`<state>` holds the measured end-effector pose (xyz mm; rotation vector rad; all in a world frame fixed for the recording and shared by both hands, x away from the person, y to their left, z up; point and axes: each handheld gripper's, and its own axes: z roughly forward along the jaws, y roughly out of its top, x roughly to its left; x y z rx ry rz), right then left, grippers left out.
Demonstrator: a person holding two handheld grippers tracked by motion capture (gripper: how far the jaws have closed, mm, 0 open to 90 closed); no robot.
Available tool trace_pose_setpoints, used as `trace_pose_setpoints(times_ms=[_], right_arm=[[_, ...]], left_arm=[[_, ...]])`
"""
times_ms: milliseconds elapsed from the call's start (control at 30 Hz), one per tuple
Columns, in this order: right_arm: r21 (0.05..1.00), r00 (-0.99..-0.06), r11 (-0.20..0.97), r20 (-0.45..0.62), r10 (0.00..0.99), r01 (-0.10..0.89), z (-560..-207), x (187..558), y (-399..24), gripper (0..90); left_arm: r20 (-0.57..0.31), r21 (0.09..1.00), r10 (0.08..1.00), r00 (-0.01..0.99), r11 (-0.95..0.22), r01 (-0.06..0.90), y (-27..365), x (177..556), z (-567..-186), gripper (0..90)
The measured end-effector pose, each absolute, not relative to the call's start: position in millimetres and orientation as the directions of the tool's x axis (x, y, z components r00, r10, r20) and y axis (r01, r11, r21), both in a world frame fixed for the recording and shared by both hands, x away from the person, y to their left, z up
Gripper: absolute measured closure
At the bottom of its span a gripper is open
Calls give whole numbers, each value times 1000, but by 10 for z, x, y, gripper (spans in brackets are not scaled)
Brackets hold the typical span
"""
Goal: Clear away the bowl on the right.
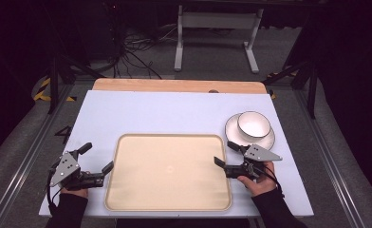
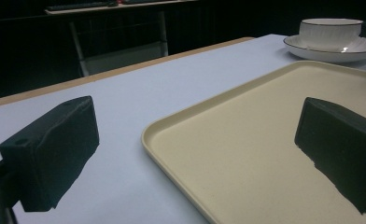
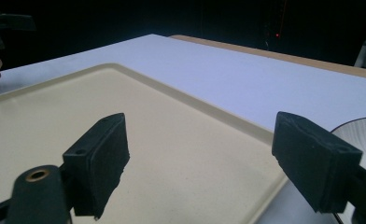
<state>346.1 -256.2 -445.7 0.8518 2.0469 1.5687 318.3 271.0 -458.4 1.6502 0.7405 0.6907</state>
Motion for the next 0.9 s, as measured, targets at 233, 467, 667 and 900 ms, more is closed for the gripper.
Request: trace_pose_setpoints(times_ms=[233,467,667,900], right_arm=[[962,-728,189,15,686,199,-4451,3448,-2540,186],[958,-728,205,4,686,200,-4452,3446,-2523,186],[952,-732,219,7,681,213,-4420,3442,-2508,201],[955,-742,226,-11,670,190,-4293,3424,-2455,203]], left_arm=[[55,982,776,629,-158,109,2708,3185,-4585,3],[54,981,776,629,-158,110,2709,3181,-4584,3],[56,981,776,629,-160,110,2709,3183,-4584,3],[57,981,777,627,-161,110,2709,3176,-4583,3]])
